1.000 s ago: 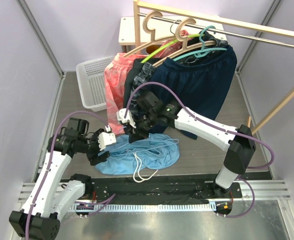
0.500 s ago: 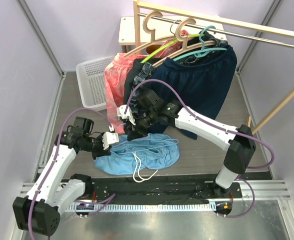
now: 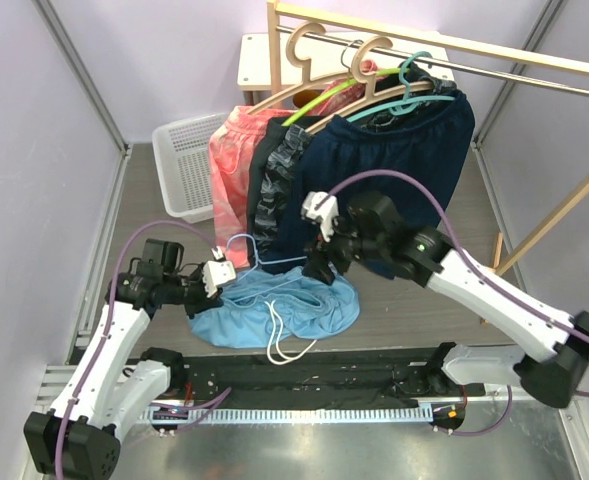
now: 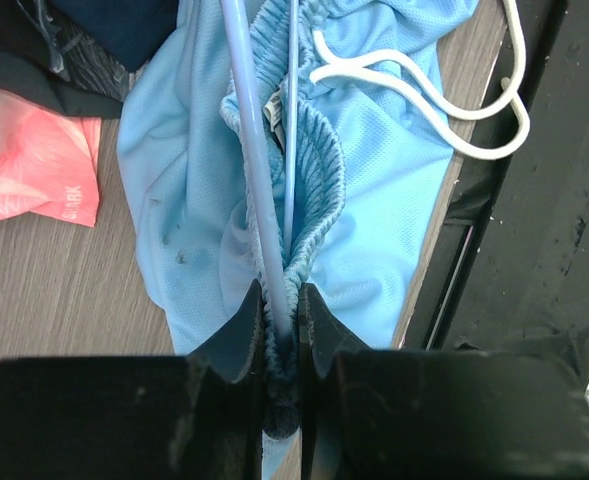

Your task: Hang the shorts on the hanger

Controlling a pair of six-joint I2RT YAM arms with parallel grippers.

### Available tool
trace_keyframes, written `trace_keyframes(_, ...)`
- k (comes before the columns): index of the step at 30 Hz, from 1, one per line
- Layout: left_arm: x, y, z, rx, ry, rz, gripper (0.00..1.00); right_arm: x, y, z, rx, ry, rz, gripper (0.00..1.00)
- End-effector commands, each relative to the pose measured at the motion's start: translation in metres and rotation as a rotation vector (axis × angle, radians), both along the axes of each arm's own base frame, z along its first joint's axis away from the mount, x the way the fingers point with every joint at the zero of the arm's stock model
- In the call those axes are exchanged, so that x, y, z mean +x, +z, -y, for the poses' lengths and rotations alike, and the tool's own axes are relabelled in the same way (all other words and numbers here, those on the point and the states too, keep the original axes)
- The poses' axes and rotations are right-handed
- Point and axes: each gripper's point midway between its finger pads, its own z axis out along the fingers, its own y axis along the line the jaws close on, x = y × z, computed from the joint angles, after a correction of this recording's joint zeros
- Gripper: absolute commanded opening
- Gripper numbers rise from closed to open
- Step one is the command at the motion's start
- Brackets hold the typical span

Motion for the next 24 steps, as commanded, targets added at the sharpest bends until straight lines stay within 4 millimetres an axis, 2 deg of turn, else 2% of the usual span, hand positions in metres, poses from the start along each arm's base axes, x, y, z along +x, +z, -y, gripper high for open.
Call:
trace_keyframes(1,0.013,0.010,0.006,-0.041,0.015,0.045,0.00,-0.006,-0.027,0.035,-0.047,-0.190,-0.046,0.65)
trace_keyframes(2,0.013,0.010,0.006,-0.040,0.015,0.043,0.00,-0.013,-0.042,0.043,-0.069,-0.199,-0.067,0.63)
trace_keyframes(5,0.017,0.015,0.006,-0.040,0.017,0.061,0.00,-0.018,-0.063,0.052,-0.082,-0.250,-0.109,0.63)
trace_keyframes(7,0.018,0.017,0.006,-0.043,0.013,0.076,0.00,-0.016,-0.067,0.048,-0.060,-0.259,-0.117,0.63)
trace_keyframes(8,0.017,0.017,0.006,-0.044,0.011,0.075,0.00,-0.018,-0.078,0.047,-0.063,-0.276,-0.149,0.63)
trace_keyframes(10,0.017,0.017,0.006,-0.043,0.010,0.086,0.00,-0.017,-0.084,0.040,-0.040,-0.288,-0.171,0.63)
trace_keyframes(12,0.017,0.017,0.005,-0.036,0.010,0.092,0.00,-0.020,-0.100,0.037,-0.044,-0.304,-0.213,0.63)
trace_keyframes(15,0.016,0.018,0.003,-0.029,0.006,0.108,0.00,-0.019,-0.111,0.030,-0.033,-0.317,-0.213,0.61)
trace_keyframes(18,0.015,0.019,0.003,-0.028,-0.006,0.124,0.00,-0.009,-0.113,0.023,-0.016,-0.341,-0.205,0.57)
trace_keyframes(24,0.013,0.020,0.004,-0.036,-0.015,0.143,0.00,0.007,-0.126,0.026,-0.066,-0.403,-0.160,0.49)
